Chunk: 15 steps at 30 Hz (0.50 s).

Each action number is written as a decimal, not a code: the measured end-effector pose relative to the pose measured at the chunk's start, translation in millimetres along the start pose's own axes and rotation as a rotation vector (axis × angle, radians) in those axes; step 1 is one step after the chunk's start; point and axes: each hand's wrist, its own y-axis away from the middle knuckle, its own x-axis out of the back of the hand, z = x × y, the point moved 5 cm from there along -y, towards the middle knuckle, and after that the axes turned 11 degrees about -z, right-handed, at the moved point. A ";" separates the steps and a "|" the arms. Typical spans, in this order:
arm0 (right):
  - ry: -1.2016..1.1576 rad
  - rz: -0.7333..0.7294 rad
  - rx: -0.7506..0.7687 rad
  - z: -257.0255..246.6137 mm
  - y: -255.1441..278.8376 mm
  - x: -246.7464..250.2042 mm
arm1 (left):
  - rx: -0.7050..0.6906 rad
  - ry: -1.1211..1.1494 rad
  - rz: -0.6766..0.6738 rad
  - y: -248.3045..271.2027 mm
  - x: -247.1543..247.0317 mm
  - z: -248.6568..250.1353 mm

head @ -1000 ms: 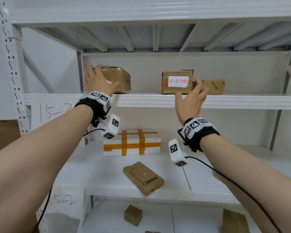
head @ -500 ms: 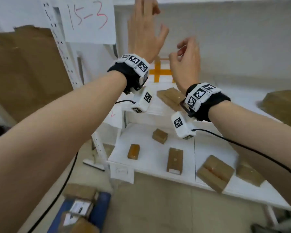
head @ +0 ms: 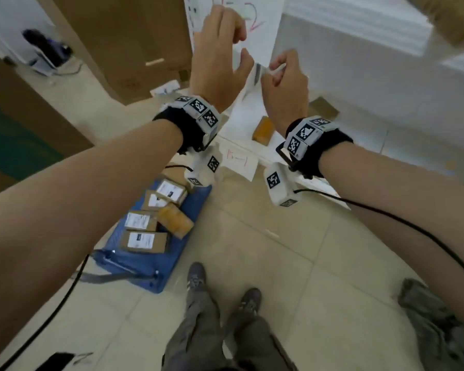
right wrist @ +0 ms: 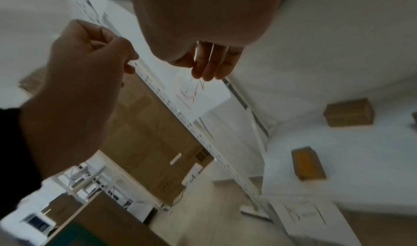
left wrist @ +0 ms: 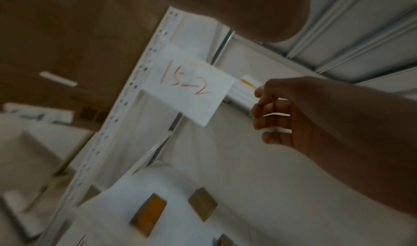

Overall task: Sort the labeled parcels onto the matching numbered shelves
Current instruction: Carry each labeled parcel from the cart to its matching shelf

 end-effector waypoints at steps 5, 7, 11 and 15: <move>0.015 -0.192 -0.172 52.2 30.5 -98.1 | 0.233 0.023 -0.168 100.8 -31.9 -82.7; -0.022 -0.270 -0.238 74.0 42.4 -135.4 | 0.328 0.016 -0.240 143.4 -41.6 -117.8; -0.009 -0.380 -0.375 119.9 62.1 -203.6 | 0.506 0.057 -0.355 224.5 -56.9 -189.8; -0.017 -0.427 -0.497 168.6 85.7 -271.3 | 0.688 0.057 -0.445 309.4 -79.4 -266.1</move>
